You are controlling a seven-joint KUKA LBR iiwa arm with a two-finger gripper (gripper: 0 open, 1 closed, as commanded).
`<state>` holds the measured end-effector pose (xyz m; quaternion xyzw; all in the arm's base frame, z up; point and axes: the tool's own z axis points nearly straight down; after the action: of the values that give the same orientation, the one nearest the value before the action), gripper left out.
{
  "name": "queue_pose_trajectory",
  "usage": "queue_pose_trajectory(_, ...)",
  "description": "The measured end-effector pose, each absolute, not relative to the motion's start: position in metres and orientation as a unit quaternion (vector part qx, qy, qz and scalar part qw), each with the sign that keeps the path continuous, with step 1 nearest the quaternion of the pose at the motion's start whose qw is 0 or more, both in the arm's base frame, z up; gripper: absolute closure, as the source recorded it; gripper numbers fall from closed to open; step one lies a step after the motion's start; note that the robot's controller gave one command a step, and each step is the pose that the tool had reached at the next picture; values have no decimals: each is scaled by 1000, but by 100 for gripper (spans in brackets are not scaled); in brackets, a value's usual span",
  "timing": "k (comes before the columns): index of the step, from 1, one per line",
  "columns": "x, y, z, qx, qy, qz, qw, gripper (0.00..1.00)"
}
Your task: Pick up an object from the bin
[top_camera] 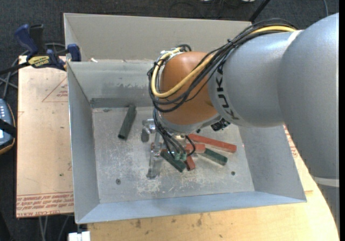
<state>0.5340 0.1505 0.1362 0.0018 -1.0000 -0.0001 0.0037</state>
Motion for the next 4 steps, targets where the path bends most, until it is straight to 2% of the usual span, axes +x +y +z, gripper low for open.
queue_pose_trajectory(1, 536, 150, 140, 0, -1000, -1, 0, 0)
queue_pose_trajectory(2, 578, 79, 87, 14, -1000, -1, -3, 0)
queue_pose_trajectory(3, 577, 43, 94, 104, -995, -1, 1, 0)
queue_pose_trajectory(4, 577, 40, 109, 52, -999, -1, -1, 0)
